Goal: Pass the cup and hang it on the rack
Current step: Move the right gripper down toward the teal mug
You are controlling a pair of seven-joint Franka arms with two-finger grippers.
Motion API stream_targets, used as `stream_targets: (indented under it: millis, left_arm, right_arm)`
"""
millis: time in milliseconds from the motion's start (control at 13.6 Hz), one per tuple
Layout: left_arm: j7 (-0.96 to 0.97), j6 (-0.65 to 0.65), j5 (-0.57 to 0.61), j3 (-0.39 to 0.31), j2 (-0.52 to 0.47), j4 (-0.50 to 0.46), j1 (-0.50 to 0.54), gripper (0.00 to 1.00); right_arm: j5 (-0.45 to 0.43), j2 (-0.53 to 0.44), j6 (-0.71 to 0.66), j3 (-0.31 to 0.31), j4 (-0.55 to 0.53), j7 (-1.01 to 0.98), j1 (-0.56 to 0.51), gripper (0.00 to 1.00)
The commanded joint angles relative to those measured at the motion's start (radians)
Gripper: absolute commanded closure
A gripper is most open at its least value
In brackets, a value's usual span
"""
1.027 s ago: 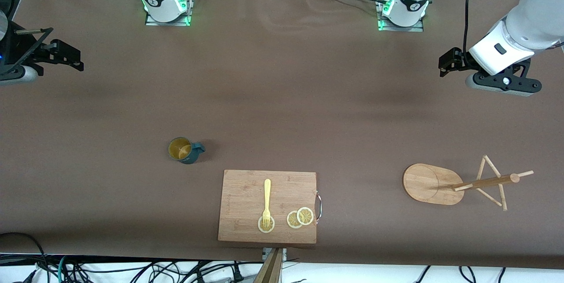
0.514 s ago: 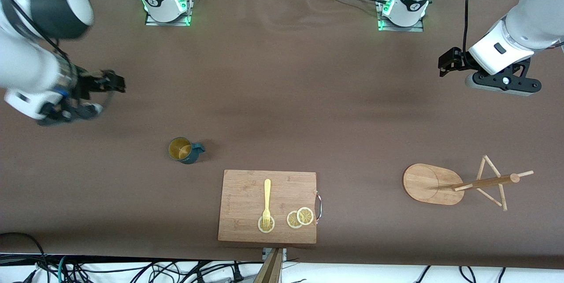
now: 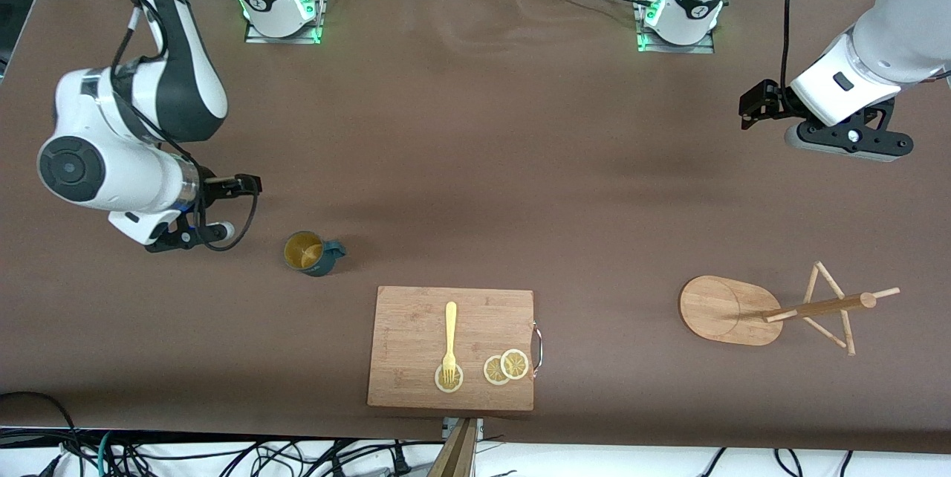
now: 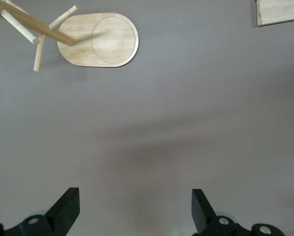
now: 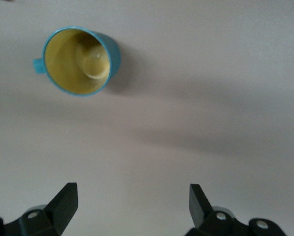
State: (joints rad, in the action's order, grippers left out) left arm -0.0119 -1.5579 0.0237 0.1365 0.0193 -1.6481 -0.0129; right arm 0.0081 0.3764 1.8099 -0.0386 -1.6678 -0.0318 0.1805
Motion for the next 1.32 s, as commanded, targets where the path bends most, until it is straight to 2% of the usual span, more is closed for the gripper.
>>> stream_targets:
  millis: [0,73,293,587,880,1247]
  left_arm:
    - [-0.010,0.025,-0.008,0.000,0.013,0.036,-0.001,0.00]
    - [-0.010,0.025,-0.010,0.000,0.013,0.036,-0.001,0.00]
    - [-0.010,0.025,-0.010,0.000,0.013,0.036,-0.001,0.00]
    - [-0.010,0.025,-0.010,0.000,0.013,0.036,-0.001,0.00]
    - [-0.010,0.025,-0.010,0.000,0.013,0.036,-0.001,0.00]
    - [-0.010,0.025,-0.010,0.000,0.013,0.036,-0.001,0.00]
  right_arm:
    - [0.013,0.030,0.103,-0.003,-0.021,0.035,0.002,0.00]
    - [0.015,0.056,0.127,-0.003,-0.009,0.030,-0.002,0.00]
    - [0.030,0.125,0.091,-0.003,0.071,0.035,0.001,0.00]
    - [0.056,0.162,0.120,-0.003,0.066,0.039,0.002,0.00]
    - [0.058,0.214,0.238,-0.001,0.065,0.049,0.027,0.01]
    - [0.062,0.239,0.264,-0.003,0.074,0.050,0.028,0.01]
